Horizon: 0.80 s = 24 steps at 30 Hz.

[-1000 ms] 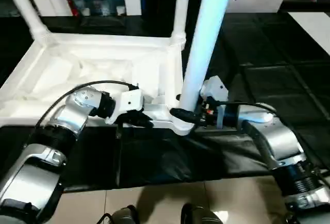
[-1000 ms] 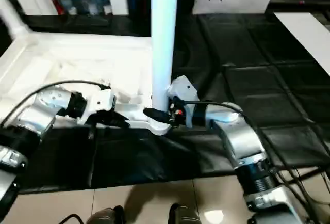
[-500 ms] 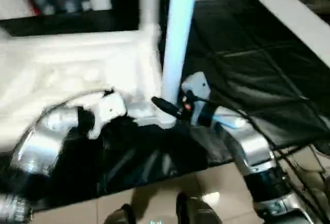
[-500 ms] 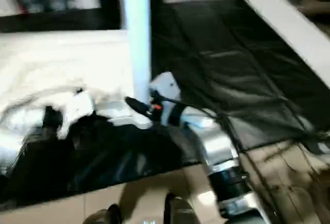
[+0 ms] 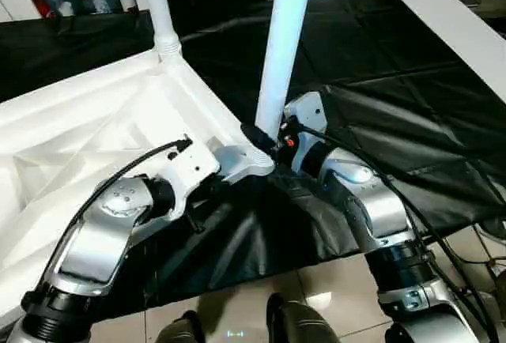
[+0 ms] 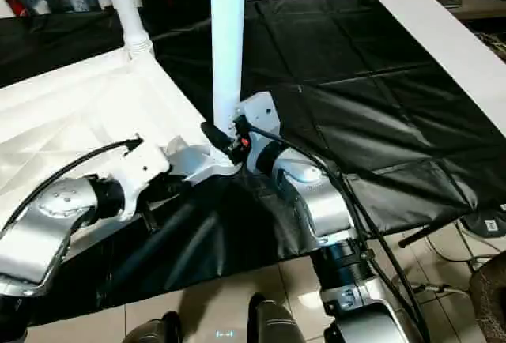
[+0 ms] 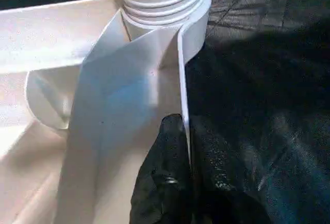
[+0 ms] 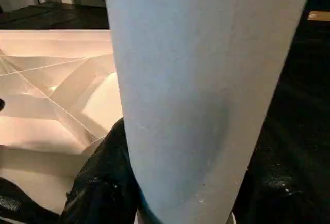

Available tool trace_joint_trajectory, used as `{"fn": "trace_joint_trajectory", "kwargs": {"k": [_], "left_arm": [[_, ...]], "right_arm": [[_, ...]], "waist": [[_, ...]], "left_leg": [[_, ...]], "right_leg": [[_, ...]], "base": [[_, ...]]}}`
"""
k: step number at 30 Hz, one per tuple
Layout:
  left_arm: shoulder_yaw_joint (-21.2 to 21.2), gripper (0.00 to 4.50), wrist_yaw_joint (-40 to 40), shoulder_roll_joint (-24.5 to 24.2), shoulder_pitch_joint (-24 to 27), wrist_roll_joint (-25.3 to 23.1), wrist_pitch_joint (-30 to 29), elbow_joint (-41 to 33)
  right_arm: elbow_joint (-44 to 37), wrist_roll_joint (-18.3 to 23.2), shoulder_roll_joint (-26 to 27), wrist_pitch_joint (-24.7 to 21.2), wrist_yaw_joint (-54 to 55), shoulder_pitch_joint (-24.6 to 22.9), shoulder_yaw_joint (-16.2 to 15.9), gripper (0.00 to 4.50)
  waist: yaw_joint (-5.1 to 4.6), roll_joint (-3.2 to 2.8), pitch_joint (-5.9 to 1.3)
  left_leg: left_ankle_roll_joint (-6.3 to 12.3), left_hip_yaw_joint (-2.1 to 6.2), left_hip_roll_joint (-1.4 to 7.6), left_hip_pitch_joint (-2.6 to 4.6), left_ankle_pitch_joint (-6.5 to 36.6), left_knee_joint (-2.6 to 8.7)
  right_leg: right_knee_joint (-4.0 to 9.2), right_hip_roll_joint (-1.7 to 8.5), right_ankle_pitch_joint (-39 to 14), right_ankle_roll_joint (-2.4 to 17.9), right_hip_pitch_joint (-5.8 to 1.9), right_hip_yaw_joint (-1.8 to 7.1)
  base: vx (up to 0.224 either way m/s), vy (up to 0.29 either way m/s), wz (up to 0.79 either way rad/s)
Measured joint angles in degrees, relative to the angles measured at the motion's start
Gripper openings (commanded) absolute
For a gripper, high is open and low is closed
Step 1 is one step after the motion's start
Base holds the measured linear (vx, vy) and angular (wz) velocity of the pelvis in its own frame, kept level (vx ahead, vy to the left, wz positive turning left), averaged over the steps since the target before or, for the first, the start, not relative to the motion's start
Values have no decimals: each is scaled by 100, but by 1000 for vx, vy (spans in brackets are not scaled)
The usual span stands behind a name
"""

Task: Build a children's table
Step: Insert table leg to table base

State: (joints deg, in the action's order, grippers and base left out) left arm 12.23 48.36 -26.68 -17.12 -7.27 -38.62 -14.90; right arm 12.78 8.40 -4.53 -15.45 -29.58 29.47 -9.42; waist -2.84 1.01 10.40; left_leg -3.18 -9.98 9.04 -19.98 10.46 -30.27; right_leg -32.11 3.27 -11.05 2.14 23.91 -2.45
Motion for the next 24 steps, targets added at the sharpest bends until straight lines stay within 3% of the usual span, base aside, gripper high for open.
{"fn": "trace_joint_trajectory", "kwargs": {"k": [6,9,15,24], "left_arm": [[73,0,-113,43,-155,33,-156,96],[32,0,-93,98,-196,97,-214,164],[87,0,-28,120,-345,280,-86,327],[221,0,346,-7,-610,496,729,897]], "right_arm": [[167,-2,56,81,63,57,74,188],[291,27,63,151,11,69,110,258],[550,76,-25,275,-135,-19,177,302],[226,207,-518,488,-633,-571,229,369]], "waist": [[23,0,1],[36,1,0],[160,-26,15],[347,-45,13]], "left_leg": [[0,0,-1,-1,0,-2],[1,0,-2,-2,-1,-6],[2,-11,-7,-4,-2,-31],[14,-11,28,-20,-11,-28]], "right_leg": [[2,0,-1,-1,5,1],[2,0,-1,-1,0,2],[3,7,59,60,-2,9],[-10,-2,179,47,2,-18]], "base": [[0,0,0],[0,0,0],[0,0,0],[0,0,0]]}}
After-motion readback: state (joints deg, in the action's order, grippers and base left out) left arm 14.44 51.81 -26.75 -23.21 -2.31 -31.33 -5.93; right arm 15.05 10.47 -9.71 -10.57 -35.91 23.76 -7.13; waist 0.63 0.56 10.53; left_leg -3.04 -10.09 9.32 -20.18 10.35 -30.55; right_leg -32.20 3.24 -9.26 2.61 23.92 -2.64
